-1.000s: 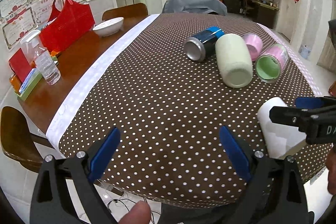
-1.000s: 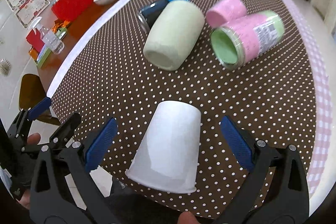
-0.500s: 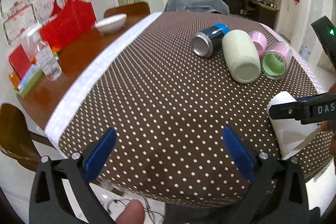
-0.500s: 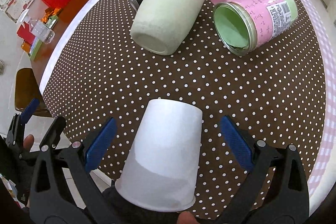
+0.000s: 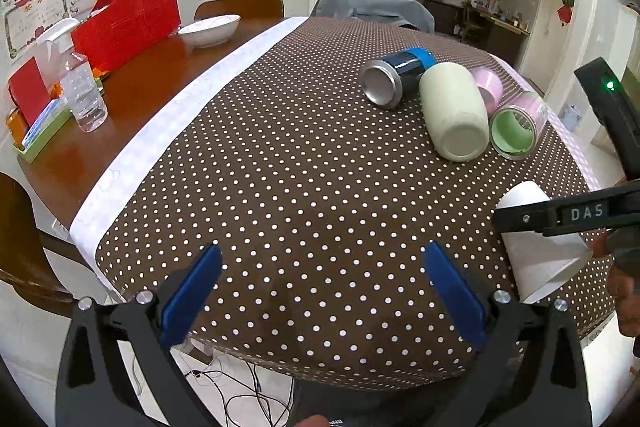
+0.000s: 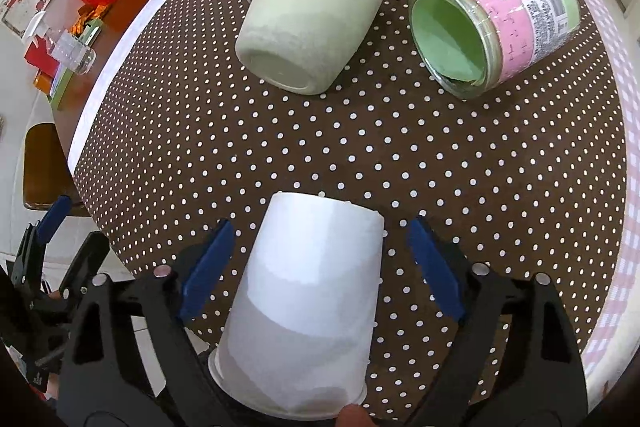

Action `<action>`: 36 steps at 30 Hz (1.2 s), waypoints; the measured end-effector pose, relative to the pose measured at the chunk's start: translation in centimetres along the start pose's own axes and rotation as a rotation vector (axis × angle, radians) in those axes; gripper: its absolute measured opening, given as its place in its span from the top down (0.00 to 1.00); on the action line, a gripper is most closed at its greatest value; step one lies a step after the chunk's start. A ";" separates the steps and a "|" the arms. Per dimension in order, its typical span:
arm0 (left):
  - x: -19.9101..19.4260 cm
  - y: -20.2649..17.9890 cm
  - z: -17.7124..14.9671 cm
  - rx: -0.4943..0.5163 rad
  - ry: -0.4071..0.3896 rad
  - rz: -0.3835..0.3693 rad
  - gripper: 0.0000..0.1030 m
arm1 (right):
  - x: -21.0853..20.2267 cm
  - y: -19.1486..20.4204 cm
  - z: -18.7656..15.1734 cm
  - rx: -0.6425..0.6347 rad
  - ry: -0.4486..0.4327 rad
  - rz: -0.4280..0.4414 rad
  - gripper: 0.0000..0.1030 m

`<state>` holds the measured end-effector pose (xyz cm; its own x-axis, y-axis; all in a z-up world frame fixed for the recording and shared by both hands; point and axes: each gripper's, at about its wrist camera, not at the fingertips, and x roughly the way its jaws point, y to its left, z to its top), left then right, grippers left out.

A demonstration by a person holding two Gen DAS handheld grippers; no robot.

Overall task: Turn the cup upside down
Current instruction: 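Turn the white cup rim-down with the right gripper and lower it onto the runner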

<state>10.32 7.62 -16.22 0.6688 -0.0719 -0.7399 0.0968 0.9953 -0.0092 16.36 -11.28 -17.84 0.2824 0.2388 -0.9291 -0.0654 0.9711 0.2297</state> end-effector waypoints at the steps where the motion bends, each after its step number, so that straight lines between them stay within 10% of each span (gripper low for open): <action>1: 0.0 0.0 0.0 0.001 0.000 0.000 0.04 | 0.1 0.1 0.0 0.000 0.001 0.002 0.34; 21: -1.7 -1.3 0.7 0.027 -0.038 -0.003 0.04 | -3.9 -0.9 -1.1 0.027 -0.144 0.110 0.44; 29: -3.3 -2.8 1.3 0.058 -0.080 -0.003 0.04 | -8.9 -1.4 -2.1 0.045 -0.377 0.173 0.45; 36: -4.9 -3.6 1.7 0.058 -0.128 -0.014 0.04 | -10.6 0.3 -4.9 -0.076 -0.685 -0.033 0.44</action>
<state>7.94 4.27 -11.44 0.7555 -0.0972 -0.6479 0.1469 0.9889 0.0229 8.67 -13.46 -9.32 0.8247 0.1769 -0.5372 -0.1061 0.9814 0.1602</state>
